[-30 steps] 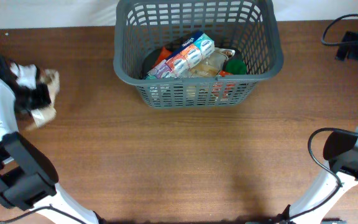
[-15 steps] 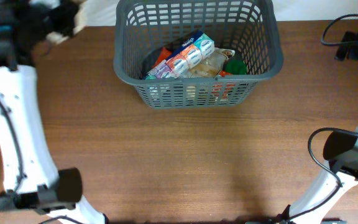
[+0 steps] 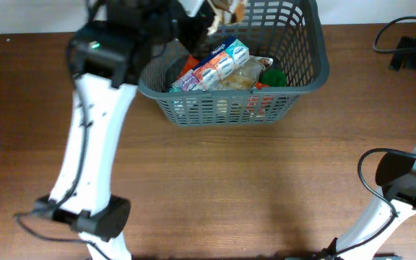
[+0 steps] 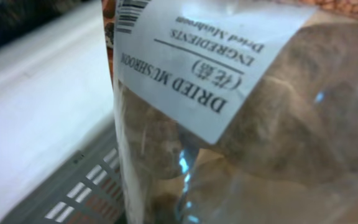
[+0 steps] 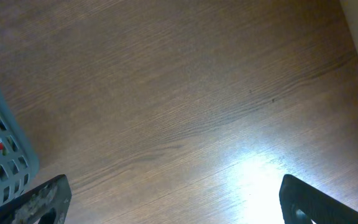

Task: Pack container
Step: 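Lift the mushroom bag with the left gripper and carry it over the basket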

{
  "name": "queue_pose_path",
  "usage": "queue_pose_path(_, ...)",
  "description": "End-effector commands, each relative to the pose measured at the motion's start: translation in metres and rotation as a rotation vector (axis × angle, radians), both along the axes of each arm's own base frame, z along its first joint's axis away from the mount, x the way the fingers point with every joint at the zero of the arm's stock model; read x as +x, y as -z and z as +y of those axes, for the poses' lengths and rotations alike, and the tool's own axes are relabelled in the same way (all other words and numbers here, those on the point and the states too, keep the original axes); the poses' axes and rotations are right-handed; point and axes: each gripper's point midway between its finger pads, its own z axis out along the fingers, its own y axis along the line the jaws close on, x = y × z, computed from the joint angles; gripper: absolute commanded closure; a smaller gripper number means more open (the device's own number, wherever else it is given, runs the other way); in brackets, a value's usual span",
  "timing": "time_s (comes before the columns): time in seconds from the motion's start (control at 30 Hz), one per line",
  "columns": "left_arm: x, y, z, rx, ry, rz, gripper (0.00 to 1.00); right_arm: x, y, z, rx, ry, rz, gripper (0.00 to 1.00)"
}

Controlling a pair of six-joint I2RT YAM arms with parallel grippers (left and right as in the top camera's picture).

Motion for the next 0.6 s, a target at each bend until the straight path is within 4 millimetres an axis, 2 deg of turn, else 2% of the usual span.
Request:
queue_pose_path(0.0, 0.033, 0.047, -0.001, 0.078, -0.050, 0.053, 0.98, 0.002, 0.005, 0.000, 0.015, 0.007, 0.005, 0.01)
queue_pose_path(0.27, 0.064, 0.134, -0.013, 0.132, -0.055, 0.220, 0.98, 0.002, 0.005, 0.000, 0.015, 0.007, 0.005, 0.01)
queue_pose_path(0.57, 0.068, 0.205, -0.015, 0.184, -0.065, 0.395, 0.98, 0.002, 0.005, 0.000, 0.015, 0.007, 0.005, 0.01)
